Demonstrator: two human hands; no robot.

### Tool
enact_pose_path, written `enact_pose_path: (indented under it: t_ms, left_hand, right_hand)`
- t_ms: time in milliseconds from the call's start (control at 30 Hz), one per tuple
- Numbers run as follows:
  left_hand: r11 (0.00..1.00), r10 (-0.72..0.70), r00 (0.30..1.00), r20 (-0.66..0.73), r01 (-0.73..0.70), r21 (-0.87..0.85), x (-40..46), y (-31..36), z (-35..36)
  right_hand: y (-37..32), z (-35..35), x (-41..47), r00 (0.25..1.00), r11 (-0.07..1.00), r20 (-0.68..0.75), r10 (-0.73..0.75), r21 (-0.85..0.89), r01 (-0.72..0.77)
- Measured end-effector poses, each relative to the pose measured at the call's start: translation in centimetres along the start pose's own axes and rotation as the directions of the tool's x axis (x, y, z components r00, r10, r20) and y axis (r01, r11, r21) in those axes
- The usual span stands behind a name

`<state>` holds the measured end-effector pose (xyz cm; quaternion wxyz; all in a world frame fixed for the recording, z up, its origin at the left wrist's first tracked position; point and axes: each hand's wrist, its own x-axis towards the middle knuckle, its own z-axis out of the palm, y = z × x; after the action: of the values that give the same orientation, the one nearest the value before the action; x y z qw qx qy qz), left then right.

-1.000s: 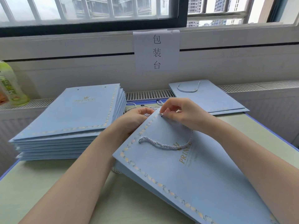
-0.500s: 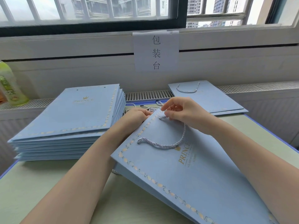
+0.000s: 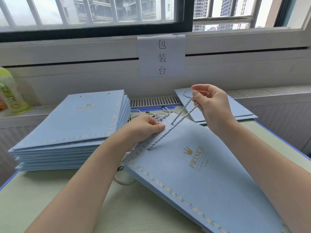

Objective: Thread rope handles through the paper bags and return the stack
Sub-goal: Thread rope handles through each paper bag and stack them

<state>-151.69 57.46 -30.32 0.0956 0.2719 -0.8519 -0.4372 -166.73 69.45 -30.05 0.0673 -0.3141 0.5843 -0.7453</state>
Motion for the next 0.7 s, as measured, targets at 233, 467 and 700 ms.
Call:
enact_pose_path:
  t_ms: [233, 467, 700]
  left_hand:
    - [0.973, 0.022, 0.994, -0.105, -0.045, -0.226, -0.3, 0.7, -0.6]
    - [0.932, 0.05, 0.961, -0.273, -0.144, -0.334, -0.9, 0.9, -2.0]
    - [0.881, -0.059, 0.872, -0.486, -0.183, -0.436, -0.4, 0.5, -2.4]
  right_hand:
    - [-0.8, -0.1, 0.1, 0.996, 0.993, -0.063, 0.066, 0.101, -0.06]
    - [-0.6, 0.0, -0.1, 0.997, 0.974, 0.008, -0.076, -0.215, 0.076]
    - [-0.3, 0.5, -1.1, 0.824, 0.588, 0.414, -0.386, -0.578, 0.566]
